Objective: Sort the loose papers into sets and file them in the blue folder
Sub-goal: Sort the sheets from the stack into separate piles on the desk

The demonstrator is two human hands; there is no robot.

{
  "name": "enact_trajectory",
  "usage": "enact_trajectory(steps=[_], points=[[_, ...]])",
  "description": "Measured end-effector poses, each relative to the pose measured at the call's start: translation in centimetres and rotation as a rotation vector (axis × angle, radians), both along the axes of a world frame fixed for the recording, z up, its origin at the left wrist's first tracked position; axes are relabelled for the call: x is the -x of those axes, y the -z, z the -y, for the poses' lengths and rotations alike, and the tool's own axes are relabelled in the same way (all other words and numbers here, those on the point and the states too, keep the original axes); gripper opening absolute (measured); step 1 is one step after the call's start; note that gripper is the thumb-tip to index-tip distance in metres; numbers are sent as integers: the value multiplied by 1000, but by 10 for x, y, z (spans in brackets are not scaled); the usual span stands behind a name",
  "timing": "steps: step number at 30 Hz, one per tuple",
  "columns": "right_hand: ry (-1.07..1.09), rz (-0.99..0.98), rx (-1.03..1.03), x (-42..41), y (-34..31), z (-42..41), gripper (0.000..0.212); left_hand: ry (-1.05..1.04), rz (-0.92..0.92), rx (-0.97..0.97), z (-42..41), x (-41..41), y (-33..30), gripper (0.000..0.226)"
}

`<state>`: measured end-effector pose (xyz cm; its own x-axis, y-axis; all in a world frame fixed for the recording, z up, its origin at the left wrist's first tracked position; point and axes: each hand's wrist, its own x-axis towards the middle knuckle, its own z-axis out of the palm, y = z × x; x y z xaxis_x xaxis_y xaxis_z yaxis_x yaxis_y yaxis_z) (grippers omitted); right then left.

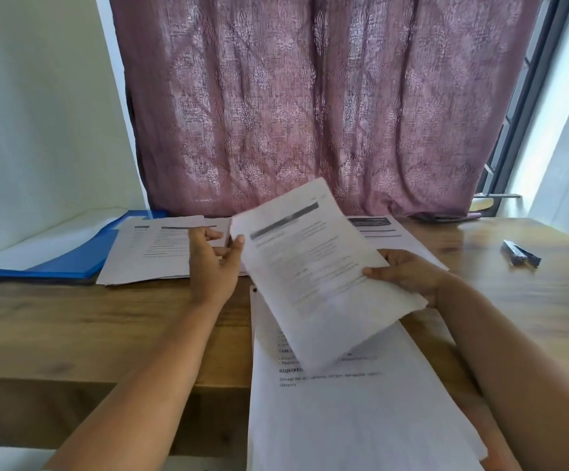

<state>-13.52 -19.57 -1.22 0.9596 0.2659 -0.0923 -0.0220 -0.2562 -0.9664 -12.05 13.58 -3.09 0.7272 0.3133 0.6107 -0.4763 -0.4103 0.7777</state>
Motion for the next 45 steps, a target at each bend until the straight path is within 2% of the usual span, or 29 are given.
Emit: enact_trajectory(steps=[2, 4, 6, 9, 12, 15, 19, 22, 25, 27, 29, 32, 35, 41, 45], points=[[79, 35, 43, -14, 1, -6, 54, 118, -183, -3, 4, 2, 1, 58], [188, 128, 150, -26, -1, -20, 47, 221, -322, -79, 5, 1, 6, 75], [285, 200, 168, -37, -3, -37, 42, 317, -370, -132, 3, 0, 11, 78], [466, 291, 224, -52, -5, -61, 46, 454, -370, -90, 3, -2, 11, 66], [595, 325, 228, -69, 3, -75, 45, 431, -368, -92, 3, -9, 14, 34], [491, 295, 140, -76, 10, -77, 45, 273, -359, -257, 0, -19, 19, 9], [412, 344, 215, -76, 17, -63, 16, 186, -262, -354, -3, -29, 21, 14], [401, 464, 337, -81, 24, -57, 14, 106, -158, -504, -2, -33, 25, 18], [302, 575, 474, -78, 26, -62, 11, 3, -67, -648, -2, -34, 27, 22], [207, 671, 598, -73, 22, -67, 17, -53, -88, -781, -4, -36, 26, 34], [95, 731, 702, -67, 19, -73, 31, -76, -168, -862, -4, -36, 24, 50], [-59, 711, 840, -59, 16, -87, 50, -92, -195, -938, 0, -35, 22, 52], [-108, 748, 955, -54, 15, -100, 54, -88, -206, -960, 2, -31, 22, 41], [-61, 750, 1052, -54, 20, -102, 56, -15, -185, -927, 4, -25, 18, 28], [-95, 735, 1068, -59, 27, -101, 40, 40, -146, -886, 2, -25, 19, 25]])
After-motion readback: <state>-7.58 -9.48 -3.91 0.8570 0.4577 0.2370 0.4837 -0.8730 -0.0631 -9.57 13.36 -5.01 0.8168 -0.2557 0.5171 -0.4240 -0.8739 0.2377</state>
